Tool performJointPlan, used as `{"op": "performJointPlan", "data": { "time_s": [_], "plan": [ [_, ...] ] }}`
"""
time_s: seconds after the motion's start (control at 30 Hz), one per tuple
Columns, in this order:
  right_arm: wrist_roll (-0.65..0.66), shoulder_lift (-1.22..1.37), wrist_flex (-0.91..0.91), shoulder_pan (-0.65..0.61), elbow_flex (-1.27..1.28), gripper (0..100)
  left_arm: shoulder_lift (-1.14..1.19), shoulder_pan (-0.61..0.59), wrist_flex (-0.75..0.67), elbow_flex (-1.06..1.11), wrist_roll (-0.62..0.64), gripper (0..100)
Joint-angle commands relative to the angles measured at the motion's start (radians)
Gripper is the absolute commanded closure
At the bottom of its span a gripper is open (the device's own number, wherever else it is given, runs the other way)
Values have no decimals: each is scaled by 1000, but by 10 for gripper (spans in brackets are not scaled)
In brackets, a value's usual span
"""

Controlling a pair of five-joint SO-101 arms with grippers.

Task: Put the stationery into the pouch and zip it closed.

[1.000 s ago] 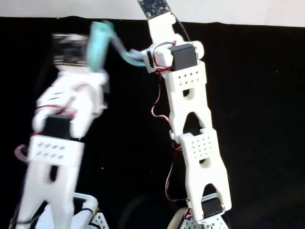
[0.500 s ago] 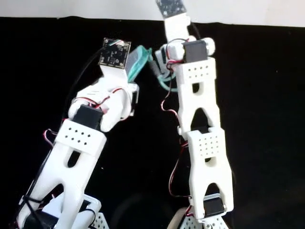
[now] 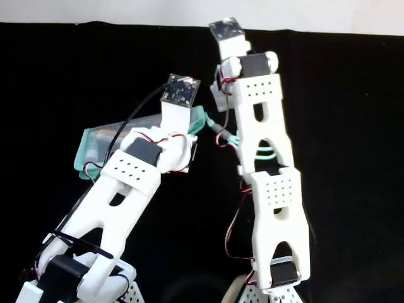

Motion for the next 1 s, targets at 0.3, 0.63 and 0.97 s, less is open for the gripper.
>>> {"op": "performJointPlan", "data": {
  "time_s": [0.3,0.63,0.97],
  "plan": [
    [-8,-300,13,2,318,735,-5,8,63,-38,23,745],
    [-9,-572,10,2,579,735,-5,13,310,-303,25,741],
    [-11,-788,12,-42,699,735,-7,10,459,-509,95,745]
  ]
}}
